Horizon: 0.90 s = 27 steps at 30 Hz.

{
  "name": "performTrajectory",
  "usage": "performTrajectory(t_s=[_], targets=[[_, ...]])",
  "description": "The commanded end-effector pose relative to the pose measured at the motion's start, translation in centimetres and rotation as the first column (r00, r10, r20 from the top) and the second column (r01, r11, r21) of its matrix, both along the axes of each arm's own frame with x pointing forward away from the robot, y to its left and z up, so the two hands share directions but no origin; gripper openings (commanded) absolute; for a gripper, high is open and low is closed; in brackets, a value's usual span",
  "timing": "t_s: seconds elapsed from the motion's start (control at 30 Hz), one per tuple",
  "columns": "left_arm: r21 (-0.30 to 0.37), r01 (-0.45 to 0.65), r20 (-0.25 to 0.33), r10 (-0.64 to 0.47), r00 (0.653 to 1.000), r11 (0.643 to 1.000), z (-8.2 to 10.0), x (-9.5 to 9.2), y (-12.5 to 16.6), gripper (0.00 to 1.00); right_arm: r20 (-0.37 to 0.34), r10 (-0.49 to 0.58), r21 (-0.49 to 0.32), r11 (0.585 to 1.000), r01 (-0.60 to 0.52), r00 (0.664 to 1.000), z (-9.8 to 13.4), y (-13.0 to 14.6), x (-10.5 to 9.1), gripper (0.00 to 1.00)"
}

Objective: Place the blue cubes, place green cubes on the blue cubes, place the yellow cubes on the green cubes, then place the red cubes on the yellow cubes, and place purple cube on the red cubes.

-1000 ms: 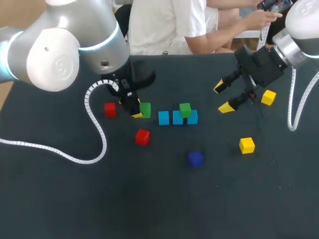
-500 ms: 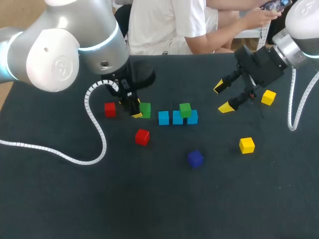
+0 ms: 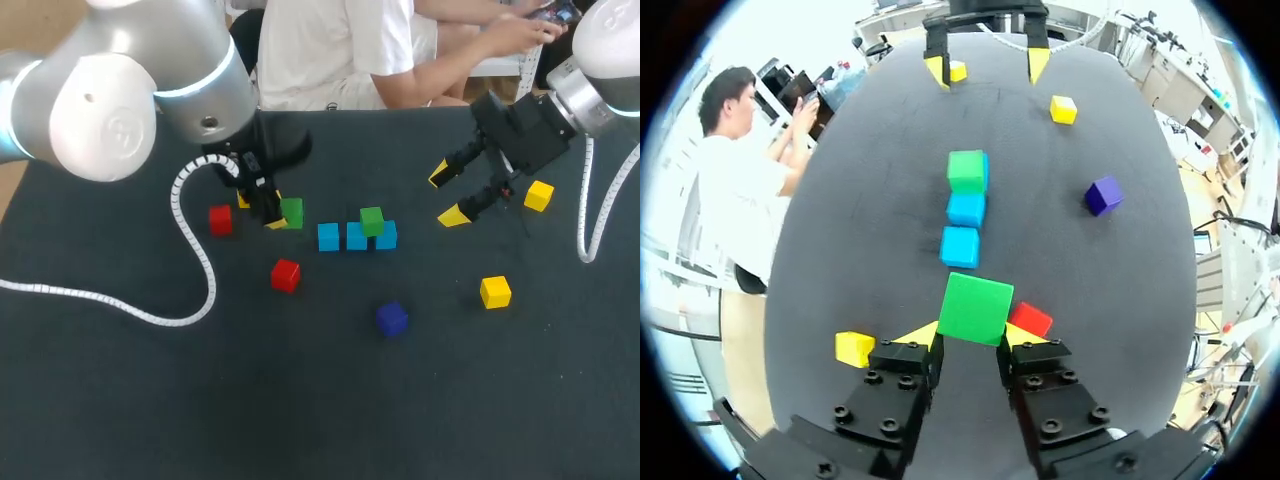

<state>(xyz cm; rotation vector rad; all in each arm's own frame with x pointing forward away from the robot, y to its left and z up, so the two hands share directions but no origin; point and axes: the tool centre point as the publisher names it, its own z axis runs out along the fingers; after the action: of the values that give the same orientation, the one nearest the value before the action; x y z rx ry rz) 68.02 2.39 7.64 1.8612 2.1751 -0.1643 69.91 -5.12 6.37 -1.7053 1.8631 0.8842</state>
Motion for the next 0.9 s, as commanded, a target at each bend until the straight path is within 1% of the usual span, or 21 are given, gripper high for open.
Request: performTrajectory(t_s=[0.03, 0.07, 0.2, 0.27, 0.33, 0.43, 0.47, 0.53, 0.63, 0.67, 0.7, 0.73, 0.9], targets=[[-0.038, -0.002, 0.041, 0.004, 0.999, 0.999, 1.1, -1.6, -1.0, 0.00, 0.001, 0.000, 0.002, 1.000, 0.000, 1.000, 0.0, 0.0, 0.0, 1.00], [-0.022, 0.000, 0.019, 0.001, 1.000, 1.000, 1.1, -1.7, -1.6, 0.00, 0.001, 0.000, 0.002, 1.000, 0.000, 1.000, 0.0, 0.0, 0.0, 1.00], [0.004, 0.014, -0.042, -0.014, 0.999, 1.000, 1.0, -2.3, -4.0, 0.00, 0.001, 0.000, 0.002, 1.000, 0.000, 1.000, 0.0, 0.0, 0.0, 1.00], [-0.003, 0.007, -0.056, -0.007, 0.998, 1.000, 0.8, -2.6, -4.8, 0.00, 0.001, 0.000, 0.002, 1.000, 0.000, 1.000, 0.0, 0.0, 0.0, 1.00], [-0.015, -0.006, -0.058, 0.005, 0.998, 1.000, 0.8, -3.0, -5.4, 0.00, 0.001, 0.000, 0.002, 1.000, 0.000, 1.000, 0.0, 0.0, 0.0, 1.00], [-0.007, -0.010, -0.058, 0.010, 0.998, 1.000, 1.2, -3.3, -6.6, 0.00, 0.001, 0.000, 0.002, 1.000, 0.000, 1.000, 0.0, 0.0, 0.0, 1.00], [0.009, -0.010, -0.057, 0.011, 0.998, 1.000, 1.2, -3.4, -6.9, 0.00, 0.001, 0.000, 0.002, 1.000, 0.000, 1.000, 0.0, 0.0, 0.0, 1.00], [0.018, -0.007, -0.061, 0.009, 0.998, 1.000, 0.9, -3.2, -7.2, 0.00, 0.001, 0.000, 0.002, 1.000, 0.000, 1.000, 0.0, 0.0, 0.0, 1.00], [0.008, -0.011, -0.082, 0.012, 0.997, 1.000, 0.2, -2.8, -7.4, 0.00, 0.001, 0.000, 0.002, 1.000, 0.000, 1.000, 0.0, 0.0, 0.0, 1.00], [0.030, -0.023, -0.092, 0.026, 0.995, 0.999, 0.0, -2.8, -7.5, 0.00, 0.001, 0.000, 0.002, 1.000, 0.000, 1.000, 0.0, 0.0, 0.0, 1.00], [0.033, -0.030, -0.095, 0.033, 0.995, 0.999, -0.2, -2.8, -7.5, 0.00, 0.001, 0.000, 0.002, 1.000, 0.000, 1.000, 0.0, 0.0, 0.0, 1.00], [0.014, -0.032, -0.093, 0.033, 0.995, 0.999, -0.4, -2.8, -7.5, 0.00, 0.001, 0.000, 0.002, 1.000, 0.000, 1.000, 0.0, 0.0, 0.0, 1.00], [0.016, -0.045, -0.109, 0.047, 0.993, 0.999, -1.6, -2.6, -7.1, 0.00, 0.001, 0.000, 0.002, 1.000, 0.000, 1.000, 0.0, 0.0, 0.0, 1.00]])
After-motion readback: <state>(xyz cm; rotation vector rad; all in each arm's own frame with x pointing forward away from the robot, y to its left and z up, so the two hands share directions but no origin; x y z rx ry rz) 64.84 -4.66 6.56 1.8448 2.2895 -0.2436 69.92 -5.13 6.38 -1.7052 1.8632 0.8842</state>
